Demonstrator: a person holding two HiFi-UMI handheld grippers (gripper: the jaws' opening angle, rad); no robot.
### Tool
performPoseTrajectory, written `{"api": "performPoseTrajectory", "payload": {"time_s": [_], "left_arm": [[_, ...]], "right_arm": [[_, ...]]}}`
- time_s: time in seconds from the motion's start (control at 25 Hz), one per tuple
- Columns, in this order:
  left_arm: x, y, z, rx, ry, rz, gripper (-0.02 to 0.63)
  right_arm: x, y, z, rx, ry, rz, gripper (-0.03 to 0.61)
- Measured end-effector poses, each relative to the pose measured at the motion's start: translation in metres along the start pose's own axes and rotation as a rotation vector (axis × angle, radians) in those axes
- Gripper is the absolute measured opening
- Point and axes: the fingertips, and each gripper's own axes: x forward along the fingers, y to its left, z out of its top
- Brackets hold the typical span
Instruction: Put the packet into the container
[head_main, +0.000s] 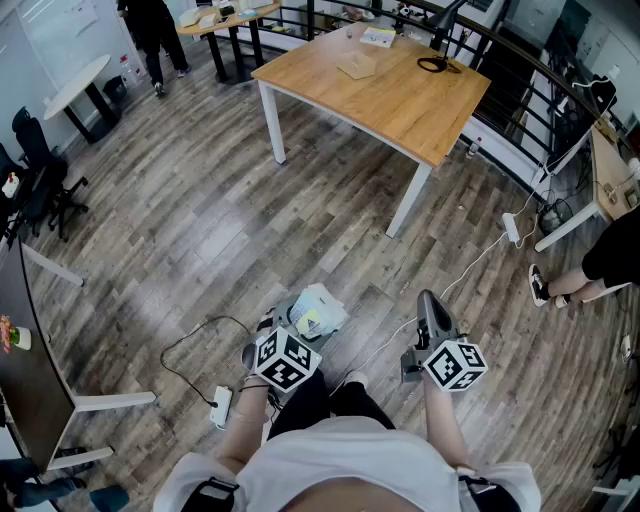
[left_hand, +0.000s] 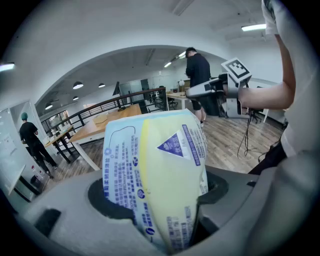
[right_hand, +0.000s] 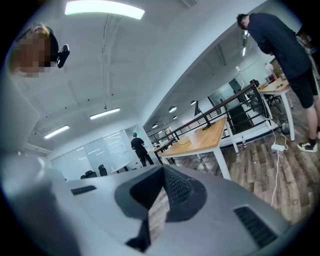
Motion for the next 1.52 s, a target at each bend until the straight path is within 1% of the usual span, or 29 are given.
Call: {"api": "performPoseTrajectory", "payload": {"time_s": [0.08, 0.2, 0.36, 0.48, 0.68, 0.8, 0.92, 1.04, 1.2, 1.4, 1.52], "left_arm": [[-0.016, -0.027, -0.011, 0.013, 0.009, -0.026, 0.348], [-0.037, -0.059, -0.028, 0.069, 0.031, -0.057, 0.348], [-0.053, -0.08, -0.035, 0.121, 0.023, -0.073, 0.348], [-0.058, -0.084, -0.04, 0.125, 0.024, -0.067, 0.348], [-0.062, -0.088, -0.043, 0.071, -0.007, -0.086, 0.348], [-0.064, -0.086, -0.042, 0.071, -0.008, -0.086, 0.348], [-0.065, -0.083, -0.038, 0.081, -0.02, -0.081, 0.35], [-0.067, -0.082, -0.037, 0.07, -0.038, -0.09, 0.35], [-0.068, -0.075, -0.046, 0.069, -0.021, -0.069, 0.35], [-0.067, -0.069, -0.05, 0.045, -0.021, -0.063, 0.35], [-0.064, -0.062, -0.05, 0.036, -0.027, -0.058, 0.35]], "right_arm": [[-0.025, 0.019, -0.017, -0.003, -0.003, -0.005, 0.011], [-0.052, 0.052, -0.038, 0.003, -0.016, 0.009, 0.011], [-0.067, 0.088, -0.06, -0.036, -0.006, 0.057, 0.011], [-0.073, 0.105, -0.069, -0.033, -0.002, 0.078, 0.011], [-0.08, 0.114, -0.074, -0.048, -0.002, 0.079, 0.011], [-0.079, 0.123, -0.071, -0.108, -0.022, 0.092, 0.011], [-0.077, 0.125, -0.07, -0.167, -0.022, 0.071, 0.011], [-0.077, 0.125, -0.071, -0.163, -0.03, 0.059, 0.011], [-0.075, 0.128, -0.07, -0.151, -0.048, 0.058, 0.011], [-0.075, 0.12, -0.06, -0.174, -0.089, 0.006, 0.011], [-0.069, 0.116, -0.057, -0.184, -0.095, -0.005, 0.011]]}}
